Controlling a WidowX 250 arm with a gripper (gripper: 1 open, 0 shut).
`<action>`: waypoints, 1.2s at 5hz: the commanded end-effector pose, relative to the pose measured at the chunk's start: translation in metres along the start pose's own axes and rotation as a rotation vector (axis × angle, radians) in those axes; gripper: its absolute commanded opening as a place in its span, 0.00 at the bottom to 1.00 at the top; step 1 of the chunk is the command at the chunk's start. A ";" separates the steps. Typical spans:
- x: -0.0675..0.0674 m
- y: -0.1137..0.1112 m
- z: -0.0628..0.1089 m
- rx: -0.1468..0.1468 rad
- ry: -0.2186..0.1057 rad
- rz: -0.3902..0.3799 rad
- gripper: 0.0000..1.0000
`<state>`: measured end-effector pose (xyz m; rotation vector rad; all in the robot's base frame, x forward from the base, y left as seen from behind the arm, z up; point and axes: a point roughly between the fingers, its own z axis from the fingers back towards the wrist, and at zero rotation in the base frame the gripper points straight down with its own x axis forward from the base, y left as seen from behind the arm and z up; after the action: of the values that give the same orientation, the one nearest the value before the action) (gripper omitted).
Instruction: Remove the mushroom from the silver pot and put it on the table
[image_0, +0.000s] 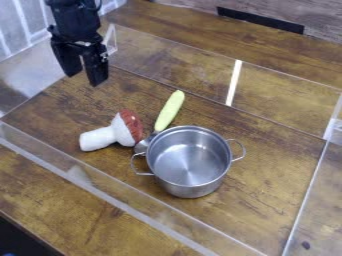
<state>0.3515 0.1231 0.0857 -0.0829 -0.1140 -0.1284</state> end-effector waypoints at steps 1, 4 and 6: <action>0.001 0.003 0.015 0.013 -0.043 -0.050 1.00; 0.016 0.004 0.006 0.025 -0.072 -0.022 1.00; 0.024 -0.021 0.047 0.073 -0.148 -0.062 1.00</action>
<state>0.3665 0.1064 0.1101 -0.0459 -0.1992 -0.1586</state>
